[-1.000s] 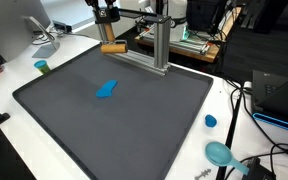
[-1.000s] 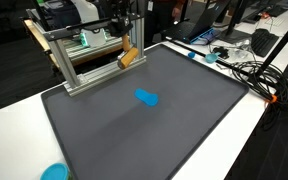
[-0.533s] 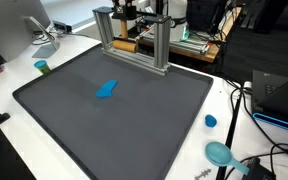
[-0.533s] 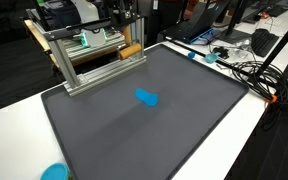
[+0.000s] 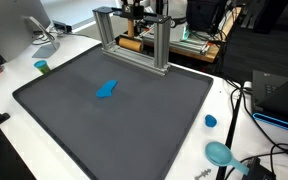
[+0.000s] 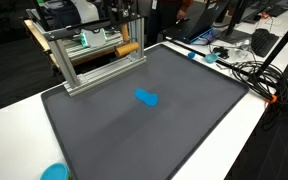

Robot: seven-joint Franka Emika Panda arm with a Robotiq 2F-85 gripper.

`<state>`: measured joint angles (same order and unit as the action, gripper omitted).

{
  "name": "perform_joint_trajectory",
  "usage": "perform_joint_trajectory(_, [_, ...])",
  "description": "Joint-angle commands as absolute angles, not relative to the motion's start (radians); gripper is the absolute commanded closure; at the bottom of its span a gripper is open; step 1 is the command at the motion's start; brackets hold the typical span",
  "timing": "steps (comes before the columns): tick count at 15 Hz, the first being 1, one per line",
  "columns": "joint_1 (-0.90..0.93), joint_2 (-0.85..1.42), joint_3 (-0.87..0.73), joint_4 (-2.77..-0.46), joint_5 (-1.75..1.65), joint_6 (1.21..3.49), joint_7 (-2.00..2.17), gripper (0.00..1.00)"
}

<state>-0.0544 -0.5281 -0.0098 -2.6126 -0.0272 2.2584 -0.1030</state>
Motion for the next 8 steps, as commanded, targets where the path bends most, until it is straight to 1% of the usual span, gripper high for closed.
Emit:
perform_joint_trajectory(1, [-0.026, -0.542, 0.002, -2.577, -0.037, 2.228, -0.081, 0.78])
perform_joint_trajectory(8, [-0.029, -0.558, 0.027, -2.549, -0.088, 2.123, -0.049, 0.78])
